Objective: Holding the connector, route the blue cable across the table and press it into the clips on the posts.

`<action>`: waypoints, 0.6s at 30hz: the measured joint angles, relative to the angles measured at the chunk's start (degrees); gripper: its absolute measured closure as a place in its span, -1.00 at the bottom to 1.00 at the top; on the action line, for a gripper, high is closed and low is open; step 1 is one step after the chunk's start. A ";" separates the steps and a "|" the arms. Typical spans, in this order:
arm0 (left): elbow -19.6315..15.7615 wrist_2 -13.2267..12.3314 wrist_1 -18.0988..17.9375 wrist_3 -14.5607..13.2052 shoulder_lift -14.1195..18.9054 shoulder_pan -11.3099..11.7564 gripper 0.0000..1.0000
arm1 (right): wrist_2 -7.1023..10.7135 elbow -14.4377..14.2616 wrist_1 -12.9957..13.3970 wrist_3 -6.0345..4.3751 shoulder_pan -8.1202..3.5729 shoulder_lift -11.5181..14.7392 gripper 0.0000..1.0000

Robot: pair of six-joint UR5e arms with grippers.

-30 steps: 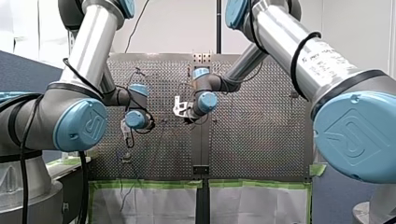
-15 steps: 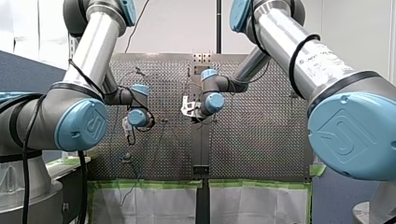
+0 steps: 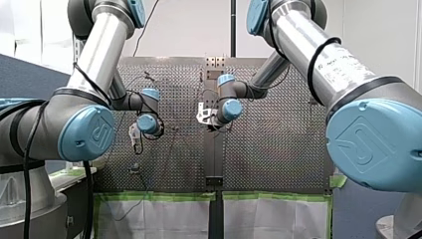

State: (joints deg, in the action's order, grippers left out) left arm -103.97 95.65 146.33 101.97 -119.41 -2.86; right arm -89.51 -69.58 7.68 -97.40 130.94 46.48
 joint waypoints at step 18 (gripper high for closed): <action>-4.02 2.06 8.98 -0.81 6.14 -1.92 -1.00 | -0.18 0.00 -3.65 0.03 -1.15 0.11 1.00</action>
State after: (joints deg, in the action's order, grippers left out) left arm -108.00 97.71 155.31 101.16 -113.27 -4.77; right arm -89.69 -69.58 4.03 -97.38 129.79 46.59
